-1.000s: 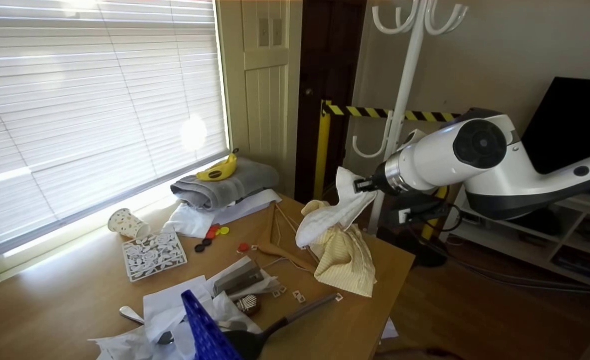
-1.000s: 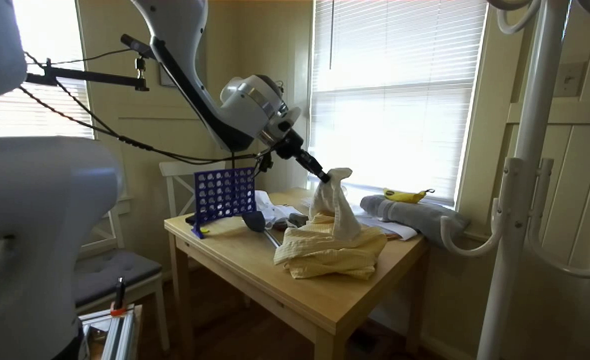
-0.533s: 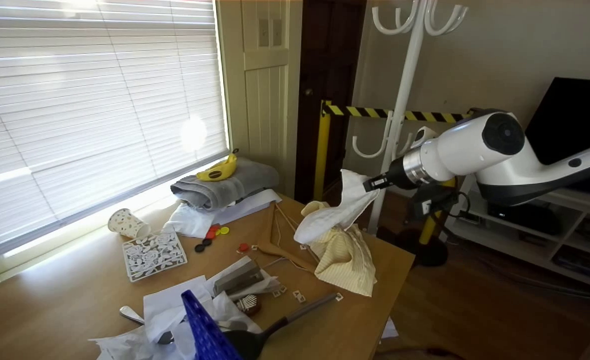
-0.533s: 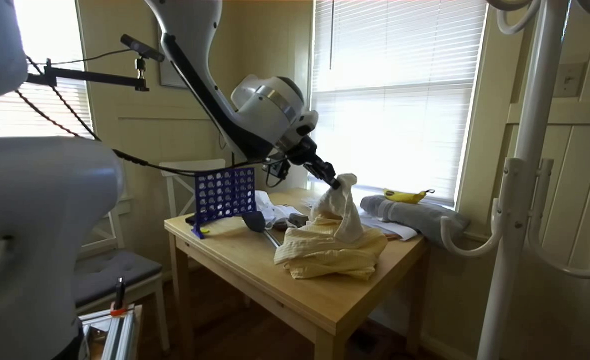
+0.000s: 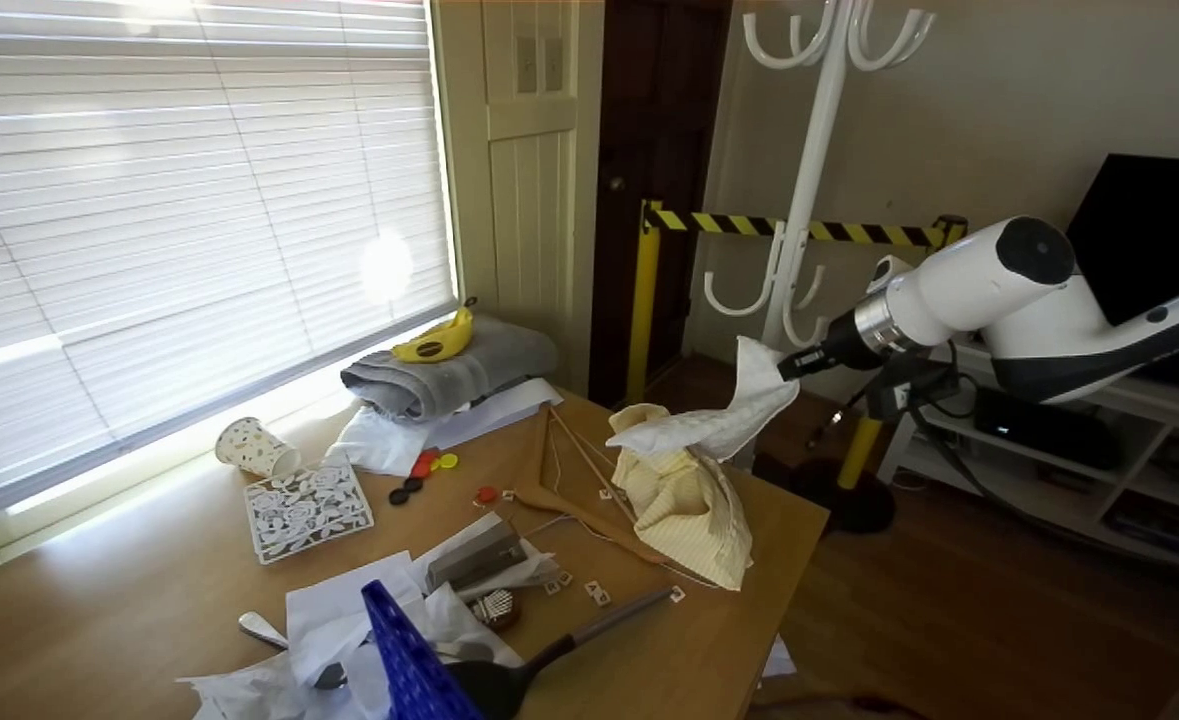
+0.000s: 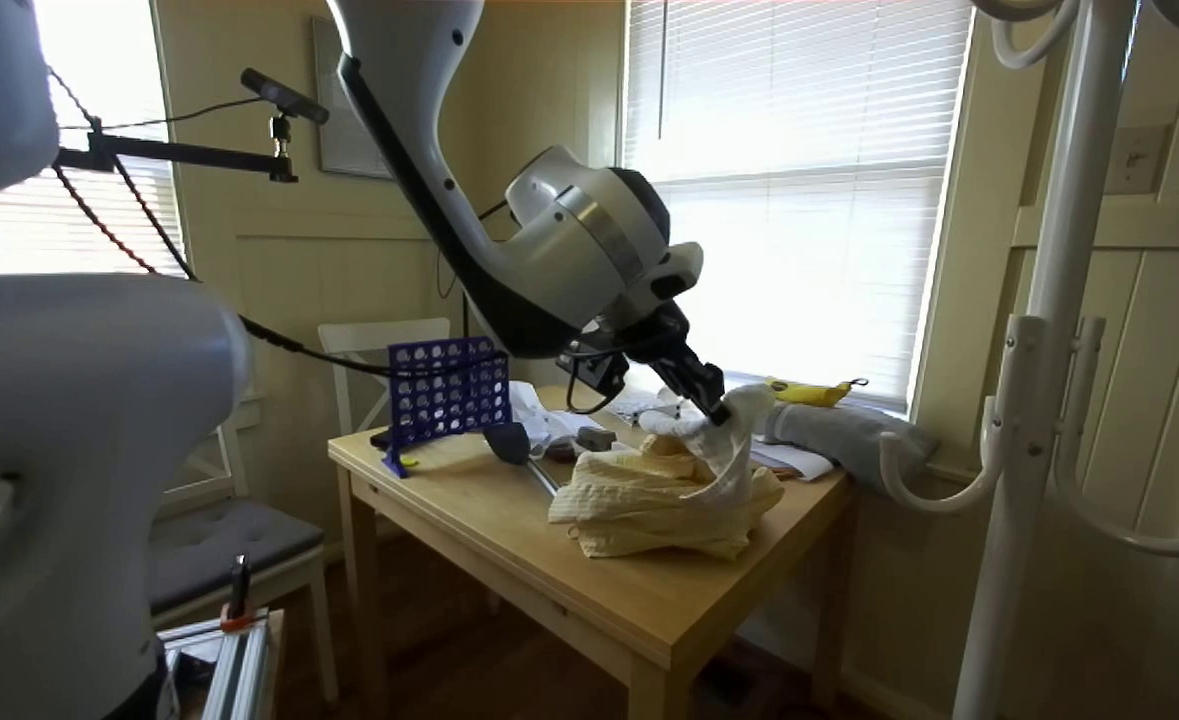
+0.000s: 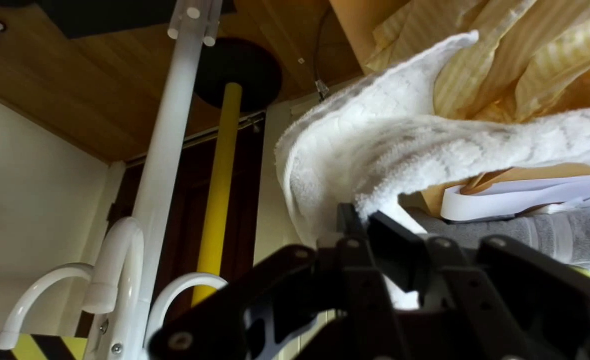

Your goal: Hang the white towel on the coat rack

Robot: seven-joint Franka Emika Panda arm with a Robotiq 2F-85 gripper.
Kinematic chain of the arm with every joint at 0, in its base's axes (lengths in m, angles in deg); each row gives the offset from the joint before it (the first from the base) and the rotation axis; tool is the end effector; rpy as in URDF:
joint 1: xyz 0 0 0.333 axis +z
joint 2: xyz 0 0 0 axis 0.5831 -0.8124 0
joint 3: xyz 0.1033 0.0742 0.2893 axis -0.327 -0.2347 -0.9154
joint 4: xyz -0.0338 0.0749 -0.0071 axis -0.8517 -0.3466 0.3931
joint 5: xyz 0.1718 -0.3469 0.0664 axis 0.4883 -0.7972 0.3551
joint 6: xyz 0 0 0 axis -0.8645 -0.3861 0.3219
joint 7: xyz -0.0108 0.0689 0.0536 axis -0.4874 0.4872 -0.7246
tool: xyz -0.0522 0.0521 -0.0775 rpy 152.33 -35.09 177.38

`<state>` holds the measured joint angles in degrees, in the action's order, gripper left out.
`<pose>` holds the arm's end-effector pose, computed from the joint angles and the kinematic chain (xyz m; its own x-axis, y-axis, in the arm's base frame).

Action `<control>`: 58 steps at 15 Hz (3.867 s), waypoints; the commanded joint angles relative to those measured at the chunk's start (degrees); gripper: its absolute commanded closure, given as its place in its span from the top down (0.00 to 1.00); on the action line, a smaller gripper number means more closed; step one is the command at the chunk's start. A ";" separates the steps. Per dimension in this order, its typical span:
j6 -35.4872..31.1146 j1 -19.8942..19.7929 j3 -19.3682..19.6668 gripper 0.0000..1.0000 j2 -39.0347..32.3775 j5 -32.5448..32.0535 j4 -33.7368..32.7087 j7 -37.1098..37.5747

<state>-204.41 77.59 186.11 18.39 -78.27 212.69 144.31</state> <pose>0.4739 0.1181 0.3442 0.7477 -0.0458 0.6625 -0.0819 -0.9964 0.0235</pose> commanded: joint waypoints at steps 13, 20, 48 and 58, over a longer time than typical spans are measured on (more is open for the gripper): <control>-25.61 -5.05 18.11 0.08 -9.48 0.31 -0.66 4.86; -24.19 -5.62 14.30 0.02 -4.84 0.61 -4.11 2.56; 2.65 -8.62 5.22 0.02 24.83 12.69 -13.17 3.06; 7.06 -8.83 12.52 0.02 22.77 16.65 -13.55 19.68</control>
<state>-198.81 68.89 196.12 40.92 -63.13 198.54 159.65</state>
